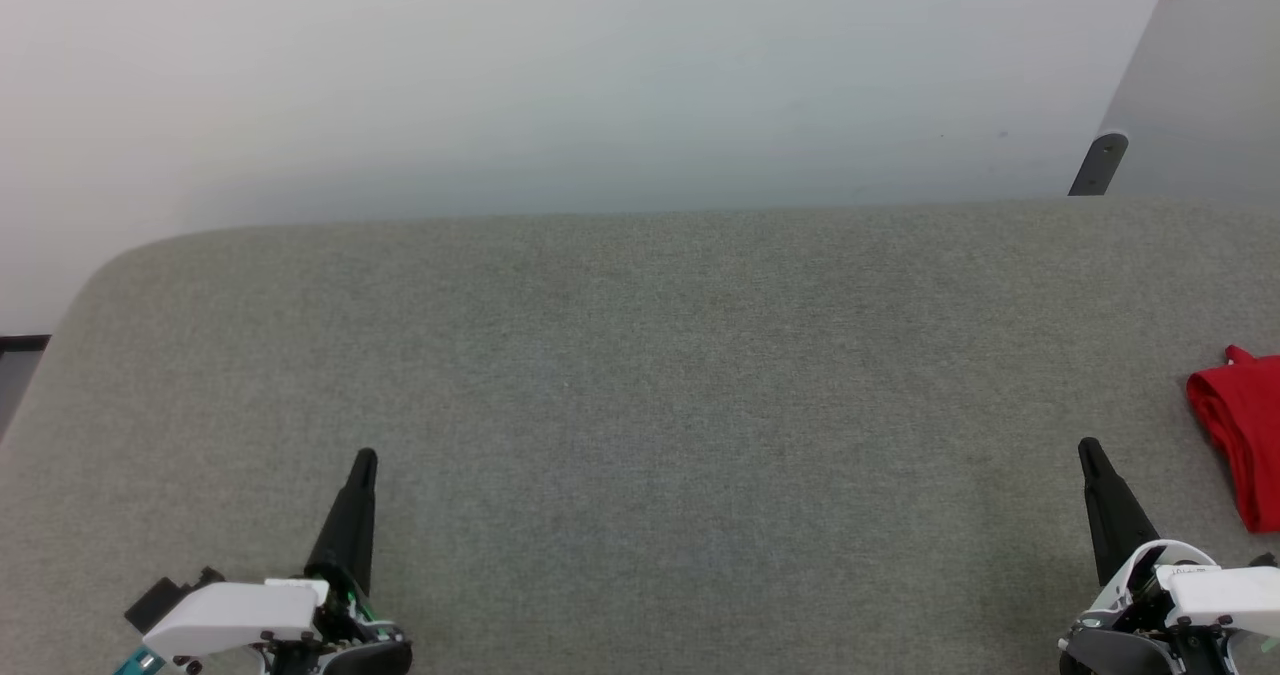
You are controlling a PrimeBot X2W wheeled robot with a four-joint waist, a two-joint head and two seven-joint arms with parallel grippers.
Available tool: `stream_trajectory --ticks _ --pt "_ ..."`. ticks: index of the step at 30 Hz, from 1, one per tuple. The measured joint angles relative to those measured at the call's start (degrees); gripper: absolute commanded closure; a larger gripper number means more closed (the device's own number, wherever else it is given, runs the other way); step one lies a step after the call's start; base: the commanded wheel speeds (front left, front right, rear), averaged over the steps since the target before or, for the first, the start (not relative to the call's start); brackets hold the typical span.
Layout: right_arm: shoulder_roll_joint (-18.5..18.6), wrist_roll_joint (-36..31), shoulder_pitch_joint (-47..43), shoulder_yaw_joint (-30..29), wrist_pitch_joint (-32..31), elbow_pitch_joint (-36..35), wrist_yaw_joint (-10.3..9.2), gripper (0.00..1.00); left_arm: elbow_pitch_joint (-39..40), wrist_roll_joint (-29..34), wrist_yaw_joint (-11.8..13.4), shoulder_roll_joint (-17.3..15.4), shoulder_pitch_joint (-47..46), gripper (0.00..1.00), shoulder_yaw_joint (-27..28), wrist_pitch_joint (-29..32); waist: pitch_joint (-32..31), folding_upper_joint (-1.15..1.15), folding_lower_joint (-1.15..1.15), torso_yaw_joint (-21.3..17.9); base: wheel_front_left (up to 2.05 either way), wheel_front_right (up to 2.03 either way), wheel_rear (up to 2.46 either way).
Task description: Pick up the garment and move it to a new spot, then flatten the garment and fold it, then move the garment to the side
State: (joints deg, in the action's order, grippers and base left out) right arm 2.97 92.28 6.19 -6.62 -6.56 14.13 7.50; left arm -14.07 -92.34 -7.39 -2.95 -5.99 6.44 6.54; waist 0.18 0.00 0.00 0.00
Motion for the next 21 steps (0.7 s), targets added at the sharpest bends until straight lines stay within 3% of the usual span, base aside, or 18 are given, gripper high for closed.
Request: stream_trajectory --ticks 21 --pt "-0.01 0.00 0.00 0.00 0.00 0.00 0.00 1.00 0.00 0.00 0.00 0.01 -0.01 1.00 0.01 0.01 0.00 0.00 0.00 0.00 0.00 0.00 0.00"
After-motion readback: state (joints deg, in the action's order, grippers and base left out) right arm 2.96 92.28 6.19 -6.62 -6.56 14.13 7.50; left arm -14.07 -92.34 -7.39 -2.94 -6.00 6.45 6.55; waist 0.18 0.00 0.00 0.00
